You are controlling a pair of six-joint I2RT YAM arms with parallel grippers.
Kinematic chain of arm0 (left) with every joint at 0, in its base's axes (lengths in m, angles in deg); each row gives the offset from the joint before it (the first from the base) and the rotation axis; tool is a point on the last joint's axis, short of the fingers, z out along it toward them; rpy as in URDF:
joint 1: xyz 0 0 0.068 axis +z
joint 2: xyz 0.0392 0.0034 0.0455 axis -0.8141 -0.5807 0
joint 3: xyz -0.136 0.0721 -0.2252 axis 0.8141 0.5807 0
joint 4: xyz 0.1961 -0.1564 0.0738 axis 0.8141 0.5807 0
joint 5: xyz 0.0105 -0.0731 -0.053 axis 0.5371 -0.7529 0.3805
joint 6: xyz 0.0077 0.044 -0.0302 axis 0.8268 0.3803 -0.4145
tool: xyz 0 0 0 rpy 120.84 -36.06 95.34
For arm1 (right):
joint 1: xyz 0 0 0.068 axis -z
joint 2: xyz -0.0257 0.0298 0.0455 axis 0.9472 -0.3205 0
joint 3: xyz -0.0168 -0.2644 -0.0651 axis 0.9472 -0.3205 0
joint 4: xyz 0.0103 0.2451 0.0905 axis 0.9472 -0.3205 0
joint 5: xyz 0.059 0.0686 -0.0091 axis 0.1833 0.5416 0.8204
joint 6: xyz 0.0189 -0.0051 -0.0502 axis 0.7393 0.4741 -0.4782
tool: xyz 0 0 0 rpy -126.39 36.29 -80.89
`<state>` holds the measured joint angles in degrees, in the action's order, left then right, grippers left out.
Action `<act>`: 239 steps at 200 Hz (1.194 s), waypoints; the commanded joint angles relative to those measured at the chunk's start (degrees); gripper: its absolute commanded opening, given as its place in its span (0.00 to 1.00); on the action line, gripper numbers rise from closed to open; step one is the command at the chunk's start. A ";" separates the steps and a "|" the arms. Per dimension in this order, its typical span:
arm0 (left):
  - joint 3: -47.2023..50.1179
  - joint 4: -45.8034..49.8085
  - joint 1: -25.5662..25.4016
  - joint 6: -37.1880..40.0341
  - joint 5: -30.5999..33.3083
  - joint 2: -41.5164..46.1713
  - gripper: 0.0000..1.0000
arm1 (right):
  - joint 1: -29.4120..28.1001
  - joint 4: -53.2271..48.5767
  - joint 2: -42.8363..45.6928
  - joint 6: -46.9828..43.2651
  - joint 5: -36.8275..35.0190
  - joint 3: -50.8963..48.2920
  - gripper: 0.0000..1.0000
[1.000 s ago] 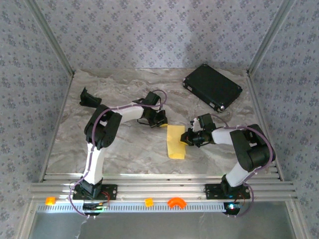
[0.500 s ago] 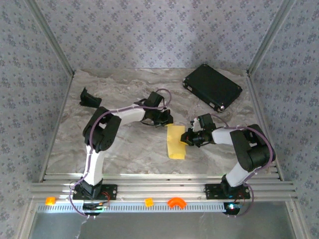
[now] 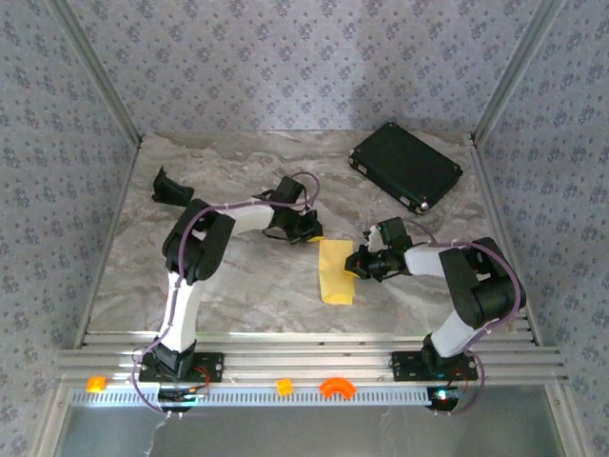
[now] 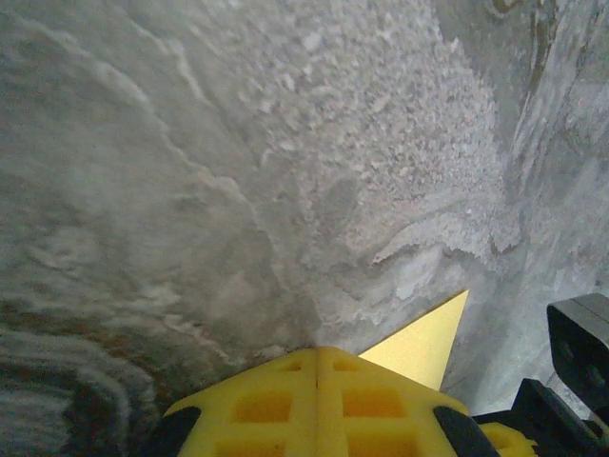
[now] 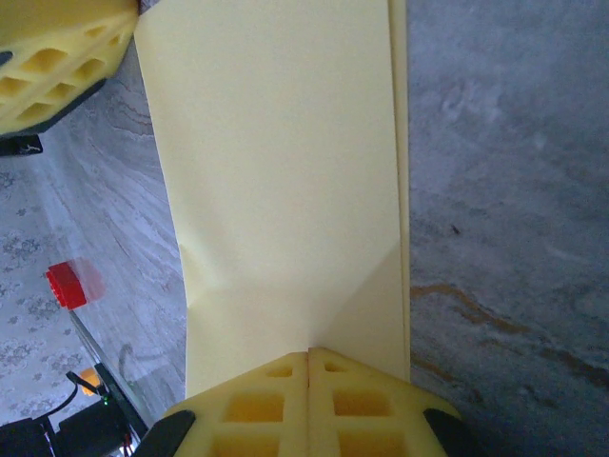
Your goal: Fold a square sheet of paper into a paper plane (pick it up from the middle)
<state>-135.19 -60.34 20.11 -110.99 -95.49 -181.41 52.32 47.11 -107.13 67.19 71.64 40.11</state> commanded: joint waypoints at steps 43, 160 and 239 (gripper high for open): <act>4.73 0.26 -2.71 -1.71 -0.53 12.03 0.02 | 0.26 -6.06 -0.83 0.68 -5.00 -2.60 0.00; 18.96 -4.85 -9.87 -2.76 -2.95 9.04 0.01 | 0.37 -6.90 -0.31 0.49 -5.62 -2.87 0.00; 27.10 -6.07 -9.55 -0.60 -1.87 17.53 0.02 | 0.72 -7.14 -0.25 0.15 -5.52 -3.19 0.00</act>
<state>-109.94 -72.16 10.62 -112.43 -99.56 -167.29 52.32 47.11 -106.38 67.40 71.44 39.38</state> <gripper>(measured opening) 0.058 0.057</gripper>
